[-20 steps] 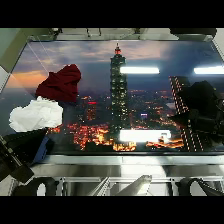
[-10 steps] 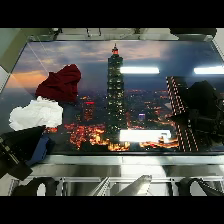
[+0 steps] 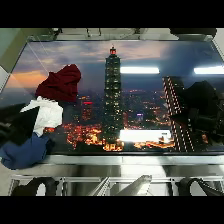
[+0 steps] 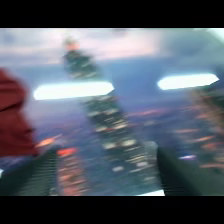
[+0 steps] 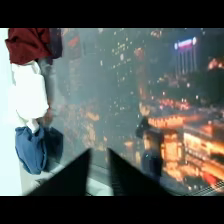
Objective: Fold the shirts.
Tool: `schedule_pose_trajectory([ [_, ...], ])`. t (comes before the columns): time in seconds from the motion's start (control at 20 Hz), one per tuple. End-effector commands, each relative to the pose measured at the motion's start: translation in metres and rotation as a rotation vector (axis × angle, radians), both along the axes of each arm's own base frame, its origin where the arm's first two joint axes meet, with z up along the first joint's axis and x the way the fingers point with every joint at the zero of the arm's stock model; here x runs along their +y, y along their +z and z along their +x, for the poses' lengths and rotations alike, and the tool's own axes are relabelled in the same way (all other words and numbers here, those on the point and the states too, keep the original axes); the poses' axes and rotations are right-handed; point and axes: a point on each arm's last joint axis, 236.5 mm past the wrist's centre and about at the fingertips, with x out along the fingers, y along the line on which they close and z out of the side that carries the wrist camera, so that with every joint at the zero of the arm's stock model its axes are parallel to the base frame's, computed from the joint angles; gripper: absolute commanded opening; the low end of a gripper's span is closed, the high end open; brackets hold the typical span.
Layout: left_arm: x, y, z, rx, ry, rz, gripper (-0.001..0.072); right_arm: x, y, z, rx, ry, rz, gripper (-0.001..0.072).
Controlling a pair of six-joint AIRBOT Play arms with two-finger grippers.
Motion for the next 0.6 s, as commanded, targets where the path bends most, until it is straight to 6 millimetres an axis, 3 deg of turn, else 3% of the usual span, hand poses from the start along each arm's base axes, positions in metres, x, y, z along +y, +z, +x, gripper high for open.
schedule_pose_trajectory([
  [0.0,0.05,-0.025,0.062,0.133,0.115,0.175,0.072,-0.001,0.0,0.002,-0.012,-0.002,-0.006,0.0475],
  [0.05,0.063,-0.036,0.086,0.189,0.133,0.206,0.072,-0.001,0.0,0.002,-0.016,0.001,-0.009,0.0513],
  [0.15,0.083,-0.063,0.136,0.305,0.158,0.181,0.072,-0.002,0.0,0.003,-0.032,0.004,-0.022,0.0514],
  [0.3,0.126,-0.125,0.206,0.487,0.195,0.149,0.072,-0.004,-0.001,0.005,-0.035,-0.005,-0.027,0.0514],
  [0.4,0.147,-0.17,0.23,0.623,0.186,0.122,0.072,-0.004,-0.001,0.005,-0.036,-0.005,-0.027,0.0514],
  [0.55,0.164,-0.23,0.247,0.776,0.163,0.09,0.072,-0.006,-0.001,0.007,-0.039,-0.016,-0.032,0.0514],
])
